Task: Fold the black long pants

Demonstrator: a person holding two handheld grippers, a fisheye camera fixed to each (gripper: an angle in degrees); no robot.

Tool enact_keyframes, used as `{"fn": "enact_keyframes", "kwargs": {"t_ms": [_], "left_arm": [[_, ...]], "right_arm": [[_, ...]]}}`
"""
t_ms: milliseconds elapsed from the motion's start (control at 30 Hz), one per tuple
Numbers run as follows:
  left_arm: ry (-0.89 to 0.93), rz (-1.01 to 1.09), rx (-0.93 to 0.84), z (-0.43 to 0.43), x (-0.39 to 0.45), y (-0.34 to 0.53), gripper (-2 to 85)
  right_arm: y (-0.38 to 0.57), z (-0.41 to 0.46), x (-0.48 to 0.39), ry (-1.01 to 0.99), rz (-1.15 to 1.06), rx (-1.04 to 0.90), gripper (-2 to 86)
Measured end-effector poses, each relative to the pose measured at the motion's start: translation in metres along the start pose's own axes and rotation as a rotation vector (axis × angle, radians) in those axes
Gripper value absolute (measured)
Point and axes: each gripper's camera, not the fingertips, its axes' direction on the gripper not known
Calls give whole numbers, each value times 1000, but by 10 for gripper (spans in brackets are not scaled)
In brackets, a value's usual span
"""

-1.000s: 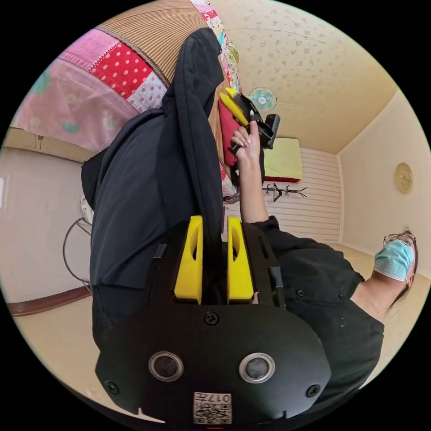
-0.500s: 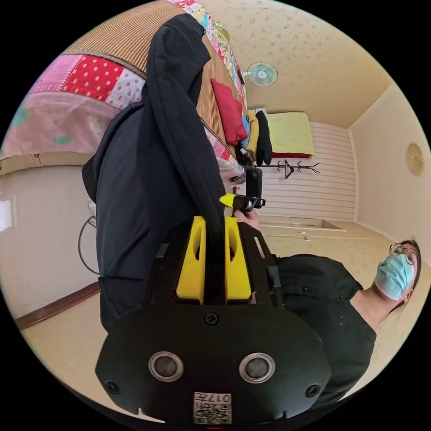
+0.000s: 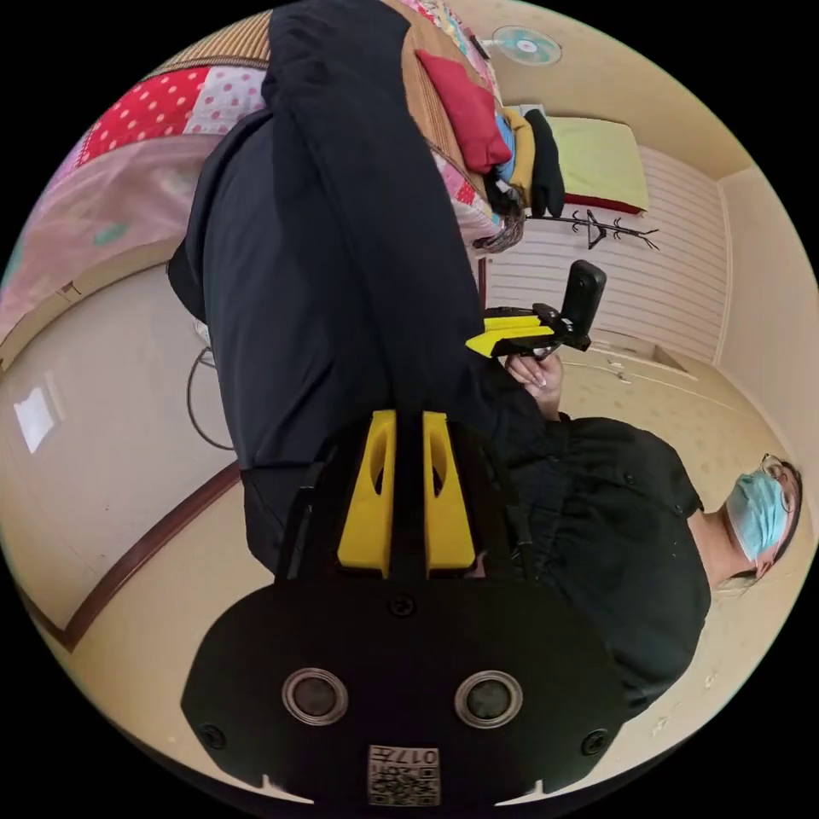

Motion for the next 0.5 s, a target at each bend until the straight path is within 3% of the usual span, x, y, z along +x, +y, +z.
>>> {"fn": "enact_keyframes", "kwargs": {"t_ms": [100, 300, 500], "left_arm": [[117, -10, 114, -21, -12, 8, 90], [115, -22, 490, -108, -43, -22, 161], [283, -53, 552, -122, -94, -132, 181]], "right_arm": [[-5, -12, 11, -89, -19, 10, 39], [-66, -68, 52, -31, 24, 114, 124], [-167, -83, 125, -88, 193, 210, 190]]}}
